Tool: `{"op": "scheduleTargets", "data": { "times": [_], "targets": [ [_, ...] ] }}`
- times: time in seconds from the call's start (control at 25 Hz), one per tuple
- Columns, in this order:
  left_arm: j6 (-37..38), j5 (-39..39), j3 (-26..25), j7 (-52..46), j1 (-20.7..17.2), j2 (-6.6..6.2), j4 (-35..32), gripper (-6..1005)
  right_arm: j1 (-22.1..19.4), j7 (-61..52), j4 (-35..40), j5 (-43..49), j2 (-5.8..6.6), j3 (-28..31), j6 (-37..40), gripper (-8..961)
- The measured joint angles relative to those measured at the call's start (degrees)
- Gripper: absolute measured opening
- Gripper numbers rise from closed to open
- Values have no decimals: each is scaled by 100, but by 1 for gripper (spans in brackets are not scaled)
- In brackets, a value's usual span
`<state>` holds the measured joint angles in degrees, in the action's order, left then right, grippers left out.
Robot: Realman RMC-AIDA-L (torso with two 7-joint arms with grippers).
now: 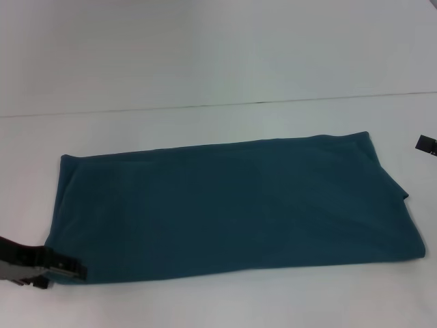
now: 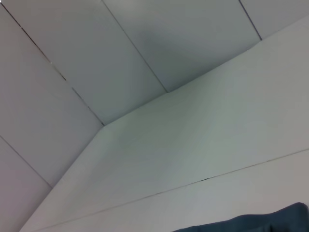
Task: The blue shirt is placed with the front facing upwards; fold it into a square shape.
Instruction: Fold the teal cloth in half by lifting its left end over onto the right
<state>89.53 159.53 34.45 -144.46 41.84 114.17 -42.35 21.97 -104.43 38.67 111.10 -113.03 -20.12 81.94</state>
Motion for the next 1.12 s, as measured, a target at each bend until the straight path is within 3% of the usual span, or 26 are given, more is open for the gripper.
{"op": "scheduleTargets", "data": {
  "times": [0.68,1.12],
  "targets": [
    [-33,-430,-2,143,173,-3,9,906,17,2,0,-4,8,24,-21,917],
    [-102,-188,0,228,43,-53,-126,906,47,3,0,-10,10,56,-25,916]
  ]
}}
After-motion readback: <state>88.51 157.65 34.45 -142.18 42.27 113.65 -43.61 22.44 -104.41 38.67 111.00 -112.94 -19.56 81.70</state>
